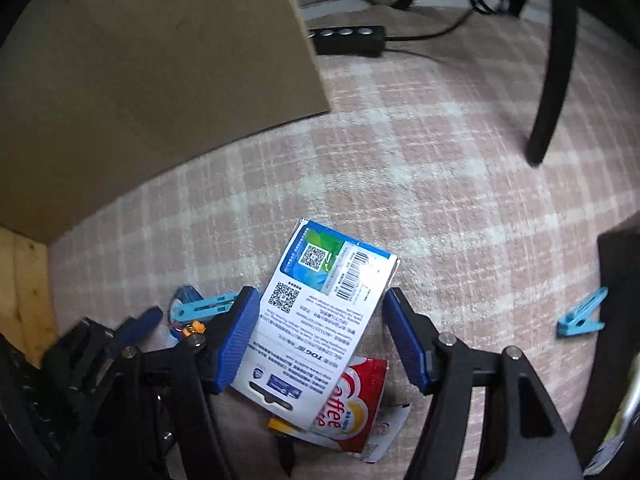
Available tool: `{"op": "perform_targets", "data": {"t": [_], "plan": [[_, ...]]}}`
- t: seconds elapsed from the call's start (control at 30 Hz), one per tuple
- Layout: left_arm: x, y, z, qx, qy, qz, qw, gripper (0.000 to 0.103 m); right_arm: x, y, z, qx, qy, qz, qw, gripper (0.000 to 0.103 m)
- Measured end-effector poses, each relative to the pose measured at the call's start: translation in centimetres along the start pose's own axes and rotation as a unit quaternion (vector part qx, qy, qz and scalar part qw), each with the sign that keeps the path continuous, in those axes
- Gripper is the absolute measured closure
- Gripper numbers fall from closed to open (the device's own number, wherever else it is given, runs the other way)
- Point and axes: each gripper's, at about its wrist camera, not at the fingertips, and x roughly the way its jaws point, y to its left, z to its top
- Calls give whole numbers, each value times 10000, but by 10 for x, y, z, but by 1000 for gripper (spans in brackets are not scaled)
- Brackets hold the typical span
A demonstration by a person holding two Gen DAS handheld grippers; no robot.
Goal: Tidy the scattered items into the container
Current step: 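Grasp white card package with right gripper while left gripper grasps small blue bottle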
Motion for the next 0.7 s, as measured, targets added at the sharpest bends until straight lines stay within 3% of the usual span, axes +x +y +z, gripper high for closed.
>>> {"op": "perform_targets", "data": {"t": [0.2,0.47,0.53,0.57,0.6,0.63,0.67,0.7], "plan": [[6,-5,11,12,-29,-223,9997,77,3,9,2,-460,25,-170,9988,40],[1,-2,7,-51,3,-155,9999,76,-4,-6,-13,-813,-73,-61,9966,46],[2,-7,10,43,10,-93,9999,81,-4,-5,-18,-842,-101,-73,9964,46],[3,-9,13,58,15,-93,9999,90,-5,-4,-18,-829,-114,-58,9965,47],[3,-10,15,58,4,-54,10000,90,-5,-3,-18,-800,-123,-31,9967,48],[4,-6,14,49,-25,35,10000,90,-6,-3,-18,-765,-135,1,9970,56],[5,-1,12,13,-50,82,10000,90,-8,-7,-24,-739,-182,-16,9971,71],[4,0,11,-66,-70,72,9999,91,-14,-19,-20,-681,-215,53,9974,77]]}}
